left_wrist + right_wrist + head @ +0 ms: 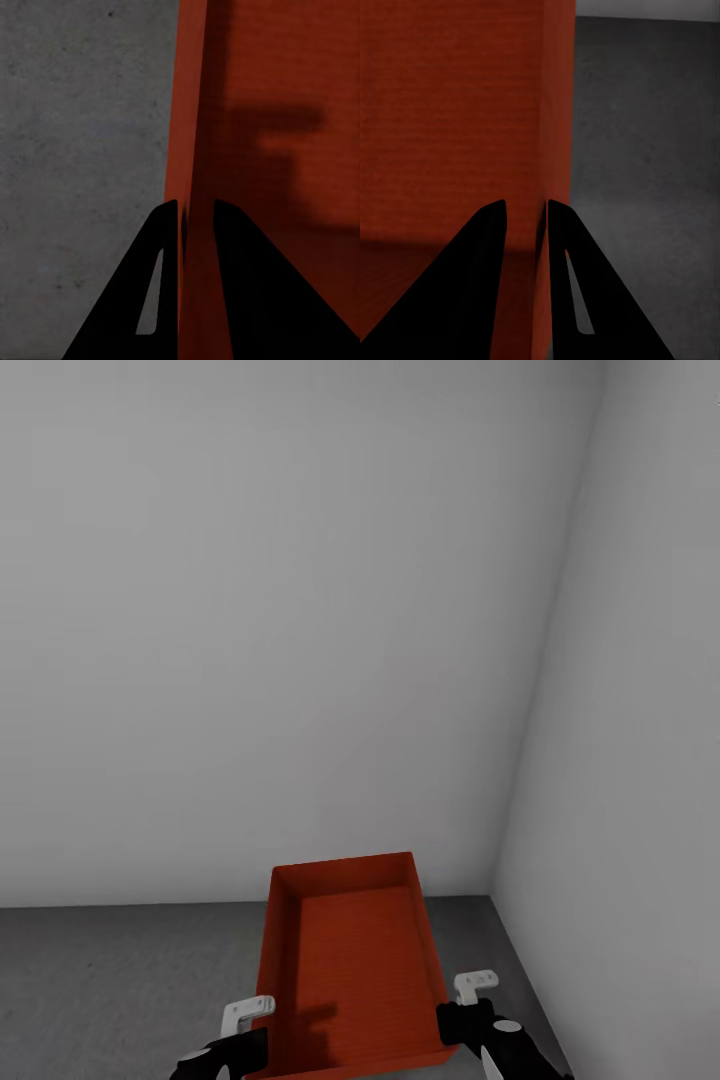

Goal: Move the two storage containers from the living room to the garage. In the garage, place one container on the floor and stack the other container on top of it (either order is fine).

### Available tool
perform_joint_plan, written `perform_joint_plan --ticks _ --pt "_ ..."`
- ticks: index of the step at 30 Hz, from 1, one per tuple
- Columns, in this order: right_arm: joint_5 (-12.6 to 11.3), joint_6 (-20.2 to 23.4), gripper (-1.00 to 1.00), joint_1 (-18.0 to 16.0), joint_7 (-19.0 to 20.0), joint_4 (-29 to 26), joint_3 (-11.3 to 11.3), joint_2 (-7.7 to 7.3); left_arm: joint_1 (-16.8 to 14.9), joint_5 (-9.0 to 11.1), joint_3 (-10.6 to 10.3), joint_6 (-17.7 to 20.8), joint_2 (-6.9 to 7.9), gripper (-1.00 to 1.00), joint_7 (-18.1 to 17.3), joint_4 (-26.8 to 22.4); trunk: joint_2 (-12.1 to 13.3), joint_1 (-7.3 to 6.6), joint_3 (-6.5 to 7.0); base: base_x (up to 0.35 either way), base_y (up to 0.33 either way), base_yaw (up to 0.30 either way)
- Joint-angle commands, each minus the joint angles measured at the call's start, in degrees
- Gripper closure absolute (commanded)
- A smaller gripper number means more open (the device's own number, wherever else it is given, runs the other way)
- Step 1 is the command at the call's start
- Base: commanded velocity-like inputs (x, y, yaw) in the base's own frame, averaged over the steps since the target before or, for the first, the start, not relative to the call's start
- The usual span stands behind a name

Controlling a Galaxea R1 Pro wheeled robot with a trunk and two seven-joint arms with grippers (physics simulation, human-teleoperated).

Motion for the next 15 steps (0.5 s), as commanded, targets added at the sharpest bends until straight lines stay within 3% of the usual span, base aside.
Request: perform_joint_plan --ticks 1,15 --pt "-2.62 0.37 1.00 -0.07 2.18 -0.01 -0.22 -0.03 0.03 -2.86 0.02 -4.23 0.92 1.00 1.53 -0.21 -0.08 0.01 -0.10 -0.005 0.000 0.000" --pt "-2.62 0.37 1.00 -0.09 2.18 -0.01 -0.22 -0.03 0.03 -2.87 0.02 -4.23 0.92 1.00 1.53 -0.21 -0.08 0.01 -0.10 0.000 0.000 0.000"
